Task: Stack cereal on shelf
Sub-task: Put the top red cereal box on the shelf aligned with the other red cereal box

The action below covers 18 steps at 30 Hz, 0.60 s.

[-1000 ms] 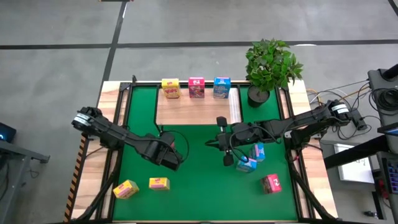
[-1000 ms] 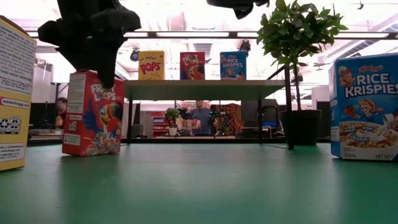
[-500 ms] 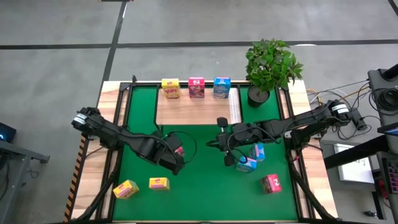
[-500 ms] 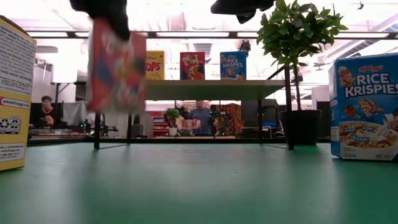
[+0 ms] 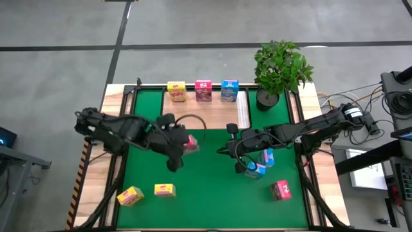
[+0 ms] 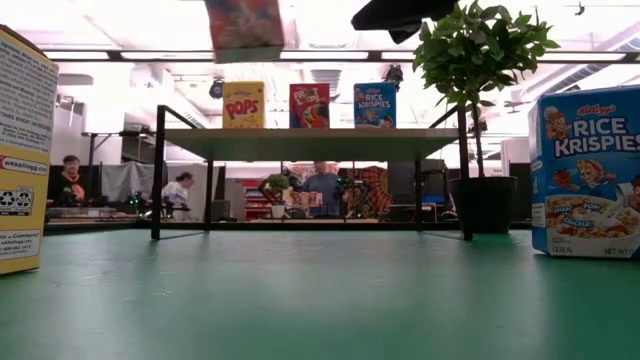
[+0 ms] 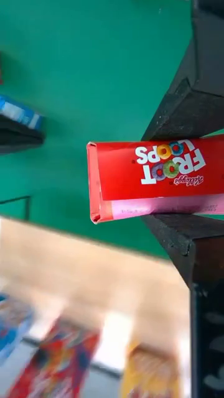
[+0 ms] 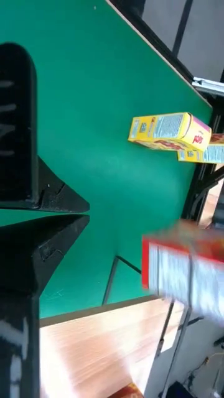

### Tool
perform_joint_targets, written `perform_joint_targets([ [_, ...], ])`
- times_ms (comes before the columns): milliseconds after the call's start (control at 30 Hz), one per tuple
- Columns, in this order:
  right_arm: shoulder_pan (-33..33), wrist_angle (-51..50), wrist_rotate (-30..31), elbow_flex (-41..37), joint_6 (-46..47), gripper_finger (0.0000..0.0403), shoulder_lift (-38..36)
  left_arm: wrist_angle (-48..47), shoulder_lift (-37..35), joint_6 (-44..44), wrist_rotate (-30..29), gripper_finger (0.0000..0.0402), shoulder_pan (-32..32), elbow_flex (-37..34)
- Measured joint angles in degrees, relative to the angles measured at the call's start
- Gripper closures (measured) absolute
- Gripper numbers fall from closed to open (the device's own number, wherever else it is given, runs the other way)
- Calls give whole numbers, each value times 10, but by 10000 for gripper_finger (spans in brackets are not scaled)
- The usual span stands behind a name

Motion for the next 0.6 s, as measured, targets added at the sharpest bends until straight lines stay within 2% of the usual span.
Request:
perform_joint_targets([
  [233, 7, -33, -19, 0, 16, 394, -3, 4, 13, 170, 9, 245, 97, 52],
  [433, 11, -34, -24, 0, 23, 394, -4, 16, 53, 310, 109, 245, 187, 81],
  [600, 16, -45, -29, -7, 22, 394, -11, 14, 85, 412, 158, 245, 256, 103],
])
